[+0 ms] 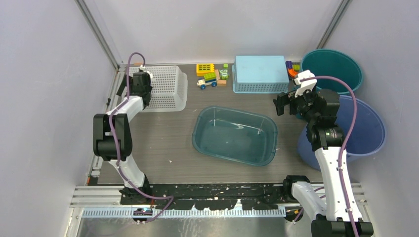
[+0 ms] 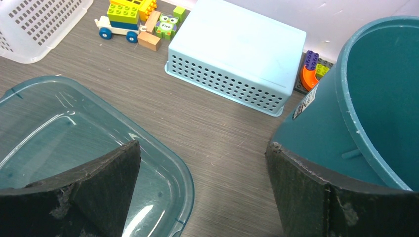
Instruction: Turn the large container upside down
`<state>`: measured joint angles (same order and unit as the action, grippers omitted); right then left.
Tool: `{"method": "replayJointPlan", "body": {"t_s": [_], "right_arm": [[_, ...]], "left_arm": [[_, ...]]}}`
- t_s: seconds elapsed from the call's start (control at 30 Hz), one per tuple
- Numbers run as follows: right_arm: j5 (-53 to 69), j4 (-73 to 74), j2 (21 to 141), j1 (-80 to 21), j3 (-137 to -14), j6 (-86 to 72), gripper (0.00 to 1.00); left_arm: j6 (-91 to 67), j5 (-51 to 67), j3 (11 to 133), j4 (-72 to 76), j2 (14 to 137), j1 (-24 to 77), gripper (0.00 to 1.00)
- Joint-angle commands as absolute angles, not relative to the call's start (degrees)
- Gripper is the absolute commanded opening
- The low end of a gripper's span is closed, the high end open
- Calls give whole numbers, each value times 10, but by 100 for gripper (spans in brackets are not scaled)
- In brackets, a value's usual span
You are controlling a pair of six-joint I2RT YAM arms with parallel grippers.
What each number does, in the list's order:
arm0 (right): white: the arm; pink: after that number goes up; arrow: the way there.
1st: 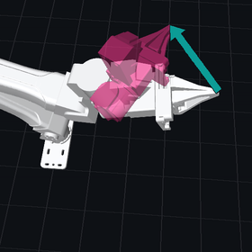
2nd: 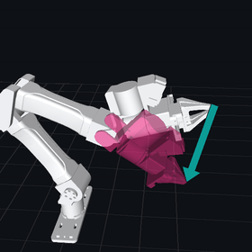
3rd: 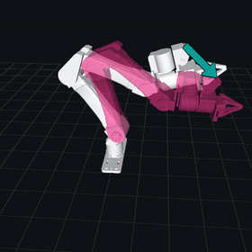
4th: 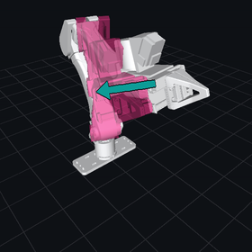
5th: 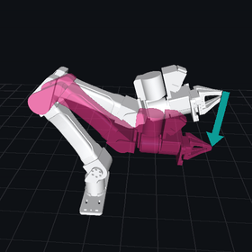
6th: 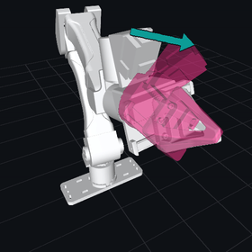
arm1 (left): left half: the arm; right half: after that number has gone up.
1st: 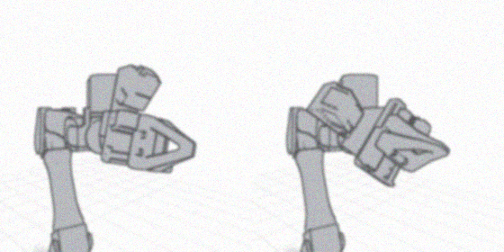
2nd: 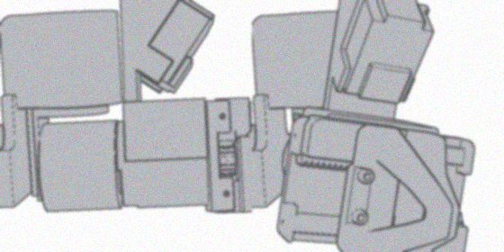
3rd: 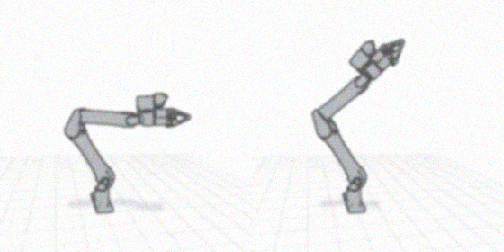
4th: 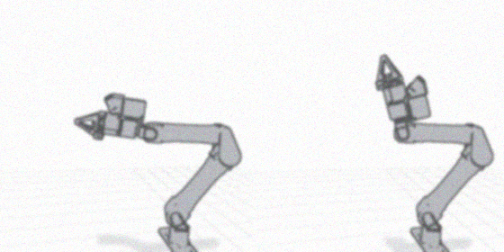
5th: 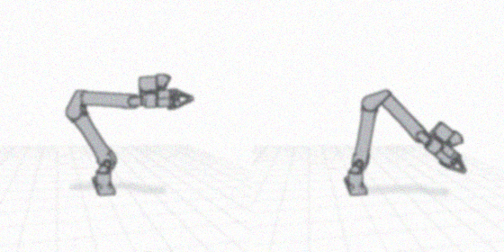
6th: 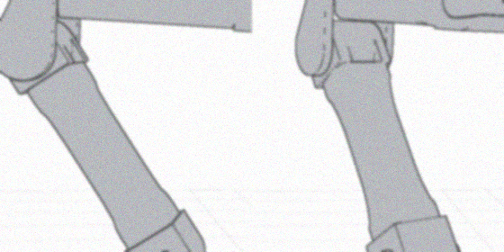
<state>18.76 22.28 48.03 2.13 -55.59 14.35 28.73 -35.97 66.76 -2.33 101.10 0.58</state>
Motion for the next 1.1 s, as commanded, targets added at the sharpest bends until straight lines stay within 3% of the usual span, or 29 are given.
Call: {"method": "replayJointPlan", "body": {"t_s": [0.0,0.43,1.07], "right_arm": [[190,202,479,25,-557,134,100],[192,203,480,25,-557,132,100],[192,203,484,25,-557,133,100]], "left_arm": [[268,-331,675,-13,992,3,99],[247,-316,682,-18,999,14,98],[221,-381,756,-38,1065,53,98]]}}
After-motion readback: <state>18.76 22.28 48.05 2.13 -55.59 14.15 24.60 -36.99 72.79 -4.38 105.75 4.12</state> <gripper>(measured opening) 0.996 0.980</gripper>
